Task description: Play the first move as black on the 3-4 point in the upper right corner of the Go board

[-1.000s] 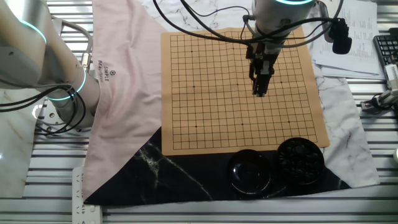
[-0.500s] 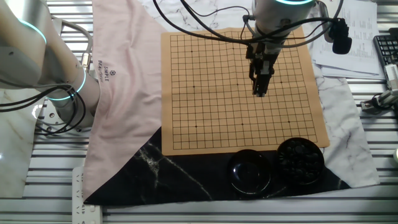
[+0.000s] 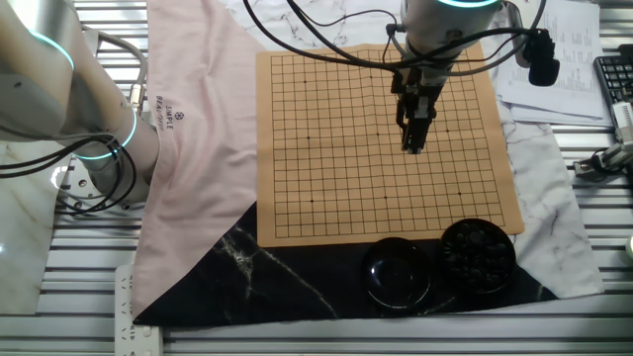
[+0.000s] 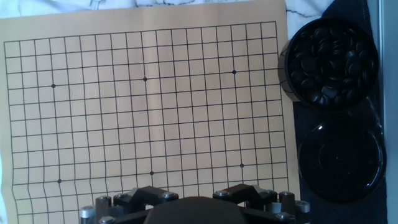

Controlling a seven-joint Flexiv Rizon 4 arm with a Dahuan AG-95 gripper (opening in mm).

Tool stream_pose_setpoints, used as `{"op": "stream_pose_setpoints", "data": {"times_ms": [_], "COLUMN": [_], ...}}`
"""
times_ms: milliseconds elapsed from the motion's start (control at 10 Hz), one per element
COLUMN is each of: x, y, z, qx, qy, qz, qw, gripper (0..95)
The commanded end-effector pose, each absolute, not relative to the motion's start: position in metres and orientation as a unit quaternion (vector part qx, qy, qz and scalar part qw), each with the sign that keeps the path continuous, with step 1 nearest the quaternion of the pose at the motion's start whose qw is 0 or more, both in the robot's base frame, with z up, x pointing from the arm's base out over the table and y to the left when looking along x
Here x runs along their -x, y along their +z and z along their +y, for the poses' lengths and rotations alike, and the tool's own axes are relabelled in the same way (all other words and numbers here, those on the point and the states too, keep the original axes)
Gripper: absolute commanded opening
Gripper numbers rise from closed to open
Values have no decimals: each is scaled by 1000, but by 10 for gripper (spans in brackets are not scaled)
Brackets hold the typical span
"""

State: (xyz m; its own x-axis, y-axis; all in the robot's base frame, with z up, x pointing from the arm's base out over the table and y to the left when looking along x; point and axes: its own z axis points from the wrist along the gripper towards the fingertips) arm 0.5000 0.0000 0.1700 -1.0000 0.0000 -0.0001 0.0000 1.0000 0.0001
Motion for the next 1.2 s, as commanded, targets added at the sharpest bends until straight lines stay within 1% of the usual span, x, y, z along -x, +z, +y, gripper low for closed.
{"op": "stream_pose_setpoints", "data": {"times_ms": [100, 200, 1200], "x": [-500, -500, -500], "y": [170, 170, 170], "z": [0, 0, 0], "qx": [0, -20, -2], "qy": [0, 7, 10], "qz": [1000, 999, 999], "qw": [0, -40, -38], "gripper": [950, 0, 0]}}
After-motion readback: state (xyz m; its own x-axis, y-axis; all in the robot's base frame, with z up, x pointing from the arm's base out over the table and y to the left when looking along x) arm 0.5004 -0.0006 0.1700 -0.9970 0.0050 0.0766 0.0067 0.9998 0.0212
